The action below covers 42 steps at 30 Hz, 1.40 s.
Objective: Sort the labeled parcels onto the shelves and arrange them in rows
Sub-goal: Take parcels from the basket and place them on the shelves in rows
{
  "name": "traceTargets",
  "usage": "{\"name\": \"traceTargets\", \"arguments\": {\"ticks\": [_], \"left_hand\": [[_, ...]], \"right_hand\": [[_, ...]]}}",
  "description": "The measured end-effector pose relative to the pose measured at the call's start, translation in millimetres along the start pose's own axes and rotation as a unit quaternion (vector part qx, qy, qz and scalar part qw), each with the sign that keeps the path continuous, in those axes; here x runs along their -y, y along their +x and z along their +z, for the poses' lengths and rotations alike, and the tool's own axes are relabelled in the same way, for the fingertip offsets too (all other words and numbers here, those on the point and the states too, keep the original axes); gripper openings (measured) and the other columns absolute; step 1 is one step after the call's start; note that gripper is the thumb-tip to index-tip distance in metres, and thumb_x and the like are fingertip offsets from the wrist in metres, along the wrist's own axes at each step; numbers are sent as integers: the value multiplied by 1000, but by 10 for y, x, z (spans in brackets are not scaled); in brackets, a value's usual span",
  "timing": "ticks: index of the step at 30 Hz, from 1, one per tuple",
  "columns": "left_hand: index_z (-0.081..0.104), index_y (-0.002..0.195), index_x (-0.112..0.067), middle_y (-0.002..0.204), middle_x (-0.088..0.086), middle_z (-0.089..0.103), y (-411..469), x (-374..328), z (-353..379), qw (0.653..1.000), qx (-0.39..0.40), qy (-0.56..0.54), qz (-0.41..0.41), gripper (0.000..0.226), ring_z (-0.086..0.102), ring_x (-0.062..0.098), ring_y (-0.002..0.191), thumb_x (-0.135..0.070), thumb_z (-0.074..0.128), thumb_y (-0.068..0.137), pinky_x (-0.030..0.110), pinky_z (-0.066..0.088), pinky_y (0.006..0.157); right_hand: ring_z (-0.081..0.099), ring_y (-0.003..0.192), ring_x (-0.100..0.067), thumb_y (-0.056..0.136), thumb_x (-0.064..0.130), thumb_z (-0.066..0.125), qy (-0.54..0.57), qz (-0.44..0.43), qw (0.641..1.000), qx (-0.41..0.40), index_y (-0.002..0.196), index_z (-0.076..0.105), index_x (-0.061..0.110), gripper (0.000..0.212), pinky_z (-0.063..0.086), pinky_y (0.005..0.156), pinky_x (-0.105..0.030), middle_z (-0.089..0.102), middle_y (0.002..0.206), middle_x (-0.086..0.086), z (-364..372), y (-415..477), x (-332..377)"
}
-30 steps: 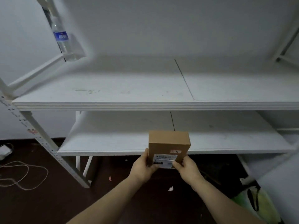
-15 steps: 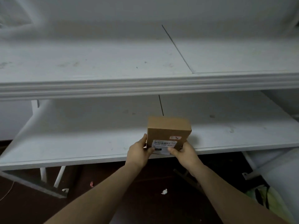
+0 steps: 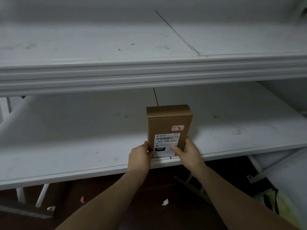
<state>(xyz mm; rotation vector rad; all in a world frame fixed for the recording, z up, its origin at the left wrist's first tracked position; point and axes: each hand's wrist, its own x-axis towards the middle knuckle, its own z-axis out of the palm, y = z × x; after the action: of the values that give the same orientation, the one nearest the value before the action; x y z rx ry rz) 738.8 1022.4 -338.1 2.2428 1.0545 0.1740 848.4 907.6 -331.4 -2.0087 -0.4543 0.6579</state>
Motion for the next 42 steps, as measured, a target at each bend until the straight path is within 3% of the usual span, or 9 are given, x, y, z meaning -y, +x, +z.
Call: {"name": "traceTargets", "arguments": {"ticks": [11, 16, 20, 23, 28, 31, 39, 41, 42], "left_hand": [[62, 112, -15, 110, 1, 69, 141, -51, 58, 1000, -10, 10, 0, 20, 63, 20, 99, -21, 55, 94, 26, 46, 80], [51, 88, -10, 109, 9, 65, 61, -124, -36, 997, 8, 9, -79, 20, 60, 24, 99, -29, 57, 93, 27, 42, 72], [55, 121, -7, 122, 9, 61, -213, -225, -262, 993, 57, 47, -91, 34, 58, 22, 112, -26, 58, 93, 27, 44, 87], [51, 129, -10, 127, 6, 59, -518, -410, -487, 990, 85, 82, -78, 39, 56, 21, 115, -24, 57, 94, 27, 45, 90], [55, 128, -16, 128, 3, 57, -1067, -927, -880, 981, 136, 138, -12, 37, 55, 22, 117, -20, 57, 91, 31, 46, 91], [64, 114, -16, 117, 6, 62, -1403, -1239, -1097, 966, 187, 168, 57, 27, 59, 24, 107, -14, 57, 88, 32, 48, 85], [66, 111, -14, 114, 7, 64, -2386, -1984, -1493, 888, 264, 235, 295, 27, 60, 25, 105, -25, 61, 86, 31, 48, 83], [65, 97, -14, 110, 7, 66, -2709, -2082, -1519, 860, 279, 253, 344, 22, 62, 25, 102, -32, 63, 85, 32, 49, 81], [60, 86, -17, 106, 7, 67, -2908, -2127, -1507, 844, 284, 264, 371, 17, 63, 25, 98, -33, 64, 85, 31, 48, 75]], "right_hand": [[58, 113, -19, 90, 17, 63, -4, 12, 1000, -10, 125, 49, 16, 38, 46, 100, -39, 63, 118, 0, -25, 159, 2], [53, 120, -21, 90, 11, 63, -46, 39, 998, 3, 130, 46, 11, 44, 39, 94, -27, 60, 125, -4, -70, 39, 111], [42, 132, -27, 90, 13, 63, -79, 84, 993, 27, 142, 33, 8, 60, 35, 102, -32, 47, 141, -10, -214, -281, 271], [35, 137, -27, 90, 20, 64, -87, 112, 988, 54, 149, 20, 6, 75, 31, 108, -33, 36, 149, -14, -381, -604, 426], [45, 127, -26, 89, 24, 66, -108, 134, 983, 63, 141, 36, 4, 63, 38, 99, -29, 46, 138, -15, -761, -1310, 779], [43, 130, -25, 87, 24, 68, -91, 145, 984, 54, 144, 35, 7, 68, 37, 102, -30, 43, 143, -13, -987, -1802, 961], [41, 133, -24, 85, 30, 70, -76, 159, 979, -104, 141, 39, 6, 69, 38, 107, -34, 44, 143, -10, -1570, -3342, 1149], [48, 123, -23, 85, 33, 69, -72, 184, 968, -157, 128, 51, 11, 51, 43, 95, -27, 54, 124, -3, -1617, -3784, 1095], [52, 111, -20, 85, 35, 69, -73, 211, 957, -186, 108, 58, 19, 29, 43, 83, -22, 53, 105, 4, -1627, -4064, 1046]]}}
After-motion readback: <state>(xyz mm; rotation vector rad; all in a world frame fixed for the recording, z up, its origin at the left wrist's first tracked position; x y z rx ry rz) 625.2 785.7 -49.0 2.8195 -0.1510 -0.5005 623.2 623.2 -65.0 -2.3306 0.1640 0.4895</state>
